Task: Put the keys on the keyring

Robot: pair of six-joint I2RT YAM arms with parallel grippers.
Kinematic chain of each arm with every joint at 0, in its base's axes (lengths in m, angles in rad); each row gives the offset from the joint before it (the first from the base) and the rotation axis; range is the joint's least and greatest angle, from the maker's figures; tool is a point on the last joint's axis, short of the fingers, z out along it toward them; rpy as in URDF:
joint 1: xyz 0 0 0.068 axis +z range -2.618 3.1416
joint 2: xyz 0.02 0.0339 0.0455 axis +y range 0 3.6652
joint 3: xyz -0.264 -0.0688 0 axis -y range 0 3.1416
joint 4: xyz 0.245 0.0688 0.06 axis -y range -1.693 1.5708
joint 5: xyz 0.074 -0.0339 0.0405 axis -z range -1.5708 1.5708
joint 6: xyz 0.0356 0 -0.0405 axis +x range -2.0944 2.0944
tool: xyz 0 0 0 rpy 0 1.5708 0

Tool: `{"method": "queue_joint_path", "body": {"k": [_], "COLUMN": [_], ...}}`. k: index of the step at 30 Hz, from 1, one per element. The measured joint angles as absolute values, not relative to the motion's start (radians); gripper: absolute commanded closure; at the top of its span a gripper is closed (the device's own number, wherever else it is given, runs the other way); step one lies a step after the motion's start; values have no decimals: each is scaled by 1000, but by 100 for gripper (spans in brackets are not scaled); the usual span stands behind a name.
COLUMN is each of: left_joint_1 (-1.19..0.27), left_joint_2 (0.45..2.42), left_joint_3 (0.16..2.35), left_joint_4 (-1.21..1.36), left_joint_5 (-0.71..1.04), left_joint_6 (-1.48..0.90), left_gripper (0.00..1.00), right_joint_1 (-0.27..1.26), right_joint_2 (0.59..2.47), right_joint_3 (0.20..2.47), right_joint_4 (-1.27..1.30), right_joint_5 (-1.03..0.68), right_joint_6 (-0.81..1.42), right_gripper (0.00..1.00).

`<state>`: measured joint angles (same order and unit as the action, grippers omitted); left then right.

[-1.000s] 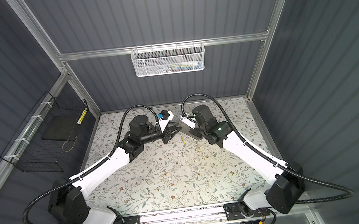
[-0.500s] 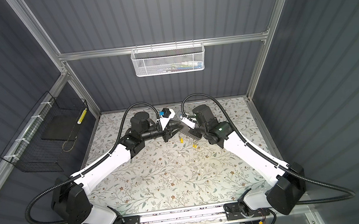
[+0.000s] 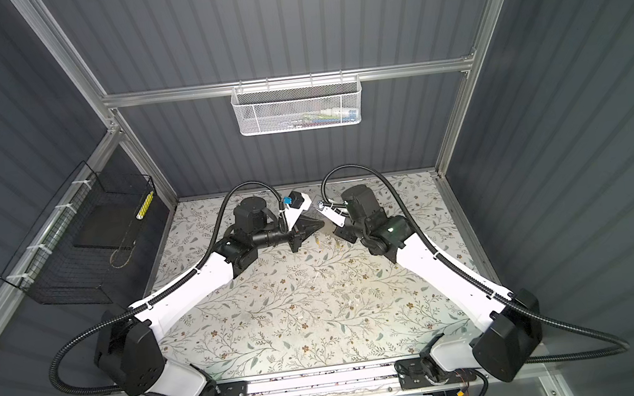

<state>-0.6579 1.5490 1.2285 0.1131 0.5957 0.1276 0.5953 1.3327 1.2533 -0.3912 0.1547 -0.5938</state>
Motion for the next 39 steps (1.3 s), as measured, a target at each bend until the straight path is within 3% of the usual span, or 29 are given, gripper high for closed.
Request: {"method": "queue_joint_path", "body": {"k": [7, 13, 22, 39], "left_joint_1": [-659, -644, -485, -454], "left_joint_2": [1549, 1533, 1536, 1560], "left_joint_3": [1228, 1204, 1185, 1230], "left_joint_4": [125, 133, 107, -66], "left_joint_5": [587, 606, 797, 1044], "left_joint_6": [135, 159, 228, 389], "left_gripper": [100, 100, 100, 100], "right_joint_1": [515, 426, 360, 332], "right_joint_2": [1242, 1172, 1212, 1353], "right_joint_3": [1216, 1206, 1261, 1343], "right_joint_4": [-367, -397, -564, -652], "right_joint_5": [10, -164, -403, -606], "right_joint_6": [-527, -491, -519, -567], "right_gripper": [52, 43, 40, 42]}}
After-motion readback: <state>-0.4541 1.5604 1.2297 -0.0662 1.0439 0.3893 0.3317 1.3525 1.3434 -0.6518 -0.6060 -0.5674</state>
